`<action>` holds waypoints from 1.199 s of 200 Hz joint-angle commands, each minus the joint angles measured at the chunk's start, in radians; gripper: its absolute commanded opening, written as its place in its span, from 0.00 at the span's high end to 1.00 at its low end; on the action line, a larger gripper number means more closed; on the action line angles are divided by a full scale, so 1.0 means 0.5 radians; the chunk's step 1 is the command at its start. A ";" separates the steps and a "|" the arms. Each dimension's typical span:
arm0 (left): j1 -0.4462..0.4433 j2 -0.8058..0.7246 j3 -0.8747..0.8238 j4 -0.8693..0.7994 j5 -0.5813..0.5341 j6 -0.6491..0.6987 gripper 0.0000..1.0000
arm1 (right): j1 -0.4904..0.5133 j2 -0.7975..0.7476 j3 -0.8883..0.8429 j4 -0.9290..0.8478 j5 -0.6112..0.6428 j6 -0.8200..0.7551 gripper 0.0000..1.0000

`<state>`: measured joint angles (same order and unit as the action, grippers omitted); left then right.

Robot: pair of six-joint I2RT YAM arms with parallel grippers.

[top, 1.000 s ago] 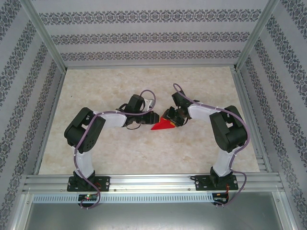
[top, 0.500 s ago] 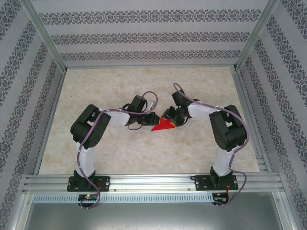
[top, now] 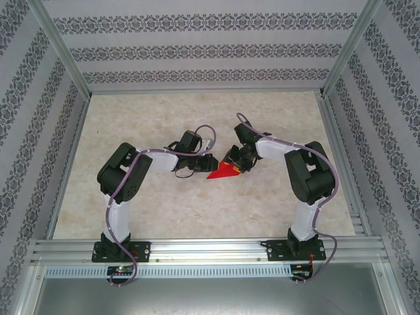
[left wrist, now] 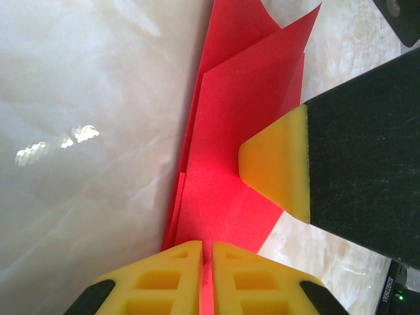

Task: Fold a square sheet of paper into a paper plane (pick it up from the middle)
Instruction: Fourth fold the wing at the center of the table.

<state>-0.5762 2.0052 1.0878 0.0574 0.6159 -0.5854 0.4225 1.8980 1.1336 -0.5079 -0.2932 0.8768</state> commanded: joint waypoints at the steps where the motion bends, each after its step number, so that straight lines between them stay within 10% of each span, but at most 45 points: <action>1: 0.017 0.039 0.058 -0.056 -0.014 0.023 0.87 | -0.014 0.276 -0.106 -0.211 0.176 -0.070 0.57; 240: -0.008 0.159 0.186 -0.162 -0.059 0.036 0.88 | -0.001 0.423 -0.021 -0.273 0.169 -0.082 0.53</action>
<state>-0.5770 2.0586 1.1572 0.0250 0.6121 -0.5850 0.4229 1.9541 1.2156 -0.6132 -0.3084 0.8436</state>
